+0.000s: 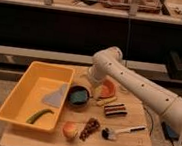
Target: Place towel in table surface
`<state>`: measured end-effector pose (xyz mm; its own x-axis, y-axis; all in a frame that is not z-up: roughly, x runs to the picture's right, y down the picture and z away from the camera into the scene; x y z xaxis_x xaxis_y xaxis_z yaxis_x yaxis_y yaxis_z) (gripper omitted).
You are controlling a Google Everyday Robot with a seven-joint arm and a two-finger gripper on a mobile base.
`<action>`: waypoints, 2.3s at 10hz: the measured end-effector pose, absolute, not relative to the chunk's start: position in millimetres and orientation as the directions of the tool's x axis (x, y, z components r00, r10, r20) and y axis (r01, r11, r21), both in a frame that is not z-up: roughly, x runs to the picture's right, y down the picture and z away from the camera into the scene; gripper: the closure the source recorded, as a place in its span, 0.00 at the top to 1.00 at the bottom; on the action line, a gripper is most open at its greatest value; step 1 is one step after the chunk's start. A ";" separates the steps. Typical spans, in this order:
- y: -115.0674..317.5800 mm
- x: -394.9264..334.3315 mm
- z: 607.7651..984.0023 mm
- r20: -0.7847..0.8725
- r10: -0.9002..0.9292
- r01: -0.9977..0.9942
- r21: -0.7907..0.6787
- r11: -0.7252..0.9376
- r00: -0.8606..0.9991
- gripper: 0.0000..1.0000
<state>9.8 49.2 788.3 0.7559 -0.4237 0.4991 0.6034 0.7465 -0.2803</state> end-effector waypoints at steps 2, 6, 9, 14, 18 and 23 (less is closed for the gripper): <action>49.2 9.8 788.3 0.499 -0.424 0.603 -0.280 0.747 0.756 0.80; 49.2 9.8 788.4 0.499 -0.424 0.603 -0.280 0.747 0.756 0.80; 49.2 9.8 788.3 0.499 -0.424 0.603 -0.280 0.747 0.756 0.80; 49.2 9.8 788.3 0.499 -0.424 0.603 -0.280 0.747 0.756 0.80; 49.2 9.8 788.3 0.499 -0.424 0.603 -0.280 0.747 0.756 0.80; 27.9 1.1 797.2 0.503 -0.432 0.616 -0.284 0.735 0.748 0.80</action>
